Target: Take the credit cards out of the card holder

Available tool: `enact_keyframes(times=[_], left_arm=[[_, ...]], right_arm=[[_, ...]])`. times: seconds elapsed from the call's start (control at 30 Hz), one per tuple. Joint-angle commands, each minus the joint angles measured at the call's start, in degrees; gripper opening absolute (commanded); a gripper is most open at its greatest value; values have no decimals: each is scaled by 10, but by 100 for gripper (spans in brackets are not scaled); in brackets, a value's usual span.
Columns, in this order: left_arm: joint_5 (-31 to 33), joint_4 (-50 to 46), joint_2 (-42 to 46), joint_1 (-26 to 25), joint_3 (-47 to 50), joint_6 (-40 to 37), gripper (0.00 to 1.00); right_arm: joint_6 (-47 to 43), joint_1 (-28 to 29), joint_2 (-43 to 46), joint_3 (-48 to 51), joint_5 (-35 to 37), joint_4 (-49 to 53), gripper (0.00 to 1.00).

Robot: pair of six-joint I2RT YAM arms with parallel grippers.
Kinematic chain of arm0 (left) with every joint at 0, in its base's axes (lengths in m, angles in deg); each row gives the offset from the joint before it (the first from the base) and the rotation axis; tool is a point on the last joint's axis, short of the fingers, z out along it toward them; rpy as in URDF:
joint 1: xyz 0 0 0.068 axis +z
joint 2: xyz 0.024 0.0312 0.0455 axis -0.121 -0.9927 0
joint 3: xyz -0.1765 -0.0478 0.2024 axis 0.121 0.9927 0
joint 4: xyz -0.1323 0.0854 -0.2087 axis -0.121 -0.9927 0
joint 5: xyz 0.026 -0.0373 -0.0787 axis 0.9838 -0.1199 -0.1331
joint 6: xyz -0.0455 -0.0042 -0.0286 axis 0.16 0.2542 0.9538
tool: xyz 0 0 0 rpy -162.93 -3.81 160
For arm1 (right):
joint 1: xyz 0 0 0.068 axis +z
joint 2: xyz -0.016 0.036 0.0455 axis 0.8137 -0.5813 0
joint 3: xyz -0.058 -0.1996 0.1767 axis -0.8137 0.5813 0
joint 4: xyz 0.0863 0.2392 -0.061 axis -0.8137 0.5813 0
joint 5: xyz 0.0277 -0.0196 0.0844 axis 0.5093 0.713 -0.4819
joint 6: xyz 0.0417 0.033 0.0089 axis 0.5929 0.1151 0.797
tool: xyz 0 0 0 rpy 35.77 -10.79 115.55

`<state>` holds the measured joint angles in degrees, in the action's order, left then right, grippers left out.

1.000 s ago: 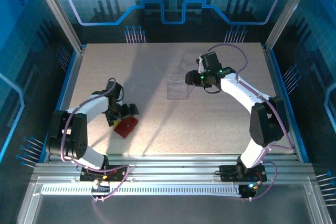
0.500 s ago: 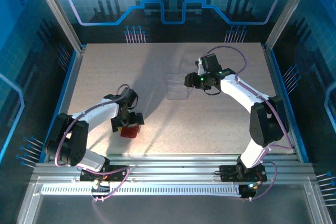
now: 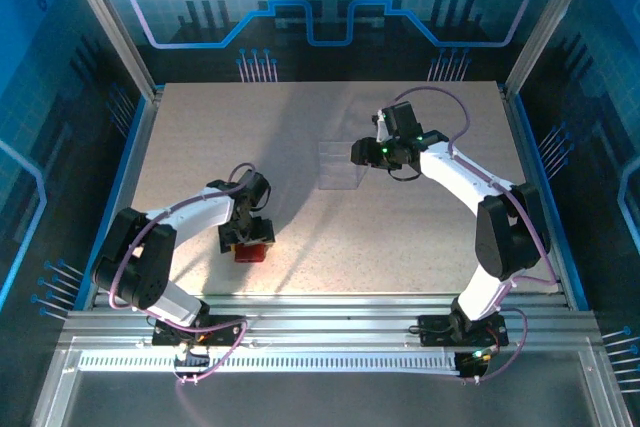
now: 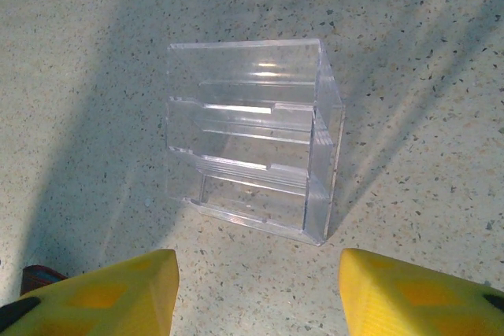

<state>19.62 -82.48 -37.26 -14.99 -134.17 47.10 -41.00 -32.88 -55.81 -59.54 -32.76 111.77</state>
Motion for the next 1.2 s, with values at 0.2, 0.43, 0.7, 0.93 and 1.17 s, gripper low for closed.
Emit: enact_keyframes(times=[0.2,0.43,0.7,0.93,1.17], left_arm=[[0,-30,-7,-58,-76,30,84],[-1,-27,-60,-126,-153,58,84],[-16,-28,-173,-202,-265,69,84],[-3,-44,-203,-229,-309,77,85],[32,-44,-141,-201,-268,90,90]], right_arm=[[-4,-12,-2,12,-9,-3,58],[-5,-21,6,27,-14,-9,59],[-9,-37,25,50,-19,-15,59],[-16,-53,42,66,-26,-11,59],[-10,-45,46,71,-49,-3,56]])
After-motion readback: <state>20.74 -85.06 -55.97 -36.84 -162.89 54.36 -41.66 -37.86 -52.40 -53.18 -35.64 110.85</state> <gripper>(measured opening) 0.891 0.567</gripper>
